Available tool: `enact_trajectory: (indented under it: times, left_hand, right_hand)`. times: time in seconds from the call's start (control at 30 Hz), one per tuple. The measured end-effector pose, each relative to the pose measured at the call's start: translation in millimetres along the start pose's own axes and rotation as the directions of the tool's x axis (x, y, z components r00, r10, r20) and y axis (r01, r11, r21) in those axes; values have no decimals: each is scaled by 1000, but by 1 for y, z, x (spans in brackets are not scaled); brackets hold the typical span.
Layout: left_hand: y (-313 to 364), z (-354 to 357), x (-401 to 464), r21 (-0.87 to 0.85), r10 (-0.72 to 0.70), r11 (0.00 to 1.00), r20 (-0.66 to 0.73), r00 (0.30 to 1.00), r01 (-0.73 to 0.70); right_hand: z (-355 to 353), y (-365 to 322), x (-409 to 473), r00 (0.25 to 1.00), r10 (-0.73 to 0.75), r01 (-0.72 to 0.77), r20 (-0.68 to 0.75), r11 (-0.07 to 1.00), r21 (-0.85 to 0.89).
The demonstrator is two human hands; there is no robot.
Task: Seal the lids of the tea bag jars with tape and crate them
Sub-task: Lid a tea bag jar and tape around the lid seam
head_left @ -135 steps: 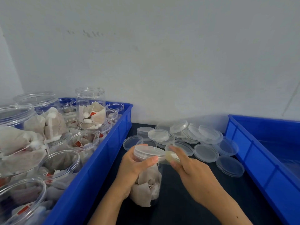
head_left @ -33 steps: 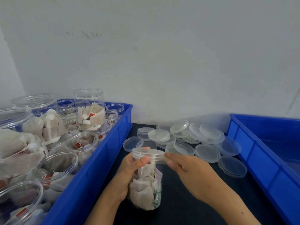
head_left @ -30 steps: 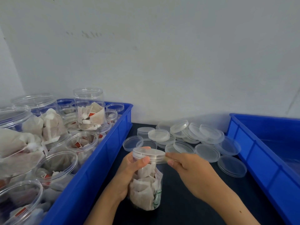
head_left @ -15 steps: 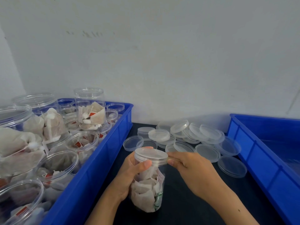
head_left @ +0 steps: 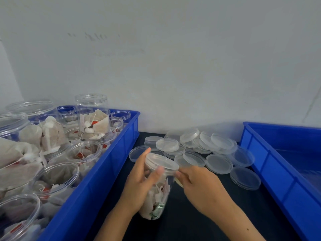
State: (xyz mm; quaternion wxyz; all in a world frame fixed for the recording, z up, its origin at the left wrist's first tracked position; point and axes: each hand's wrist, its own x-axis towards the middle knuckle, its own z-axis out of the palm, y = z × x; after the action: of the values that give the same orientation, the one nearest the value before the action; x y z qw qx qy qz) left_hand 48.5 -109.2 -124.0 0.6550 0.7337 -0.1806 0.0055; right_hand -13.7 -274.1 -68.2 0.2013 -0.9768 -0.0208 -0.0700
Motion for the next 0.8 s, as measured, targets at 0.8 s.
enact_trajectory:
  times: [0.8]
  left_hand:
    - [4, -5, 9, 44, -11, 999, -87, 996, 15]
  right_hand:
    - [14, 22, 15, 990, 78, -106, 118, 963, 249]
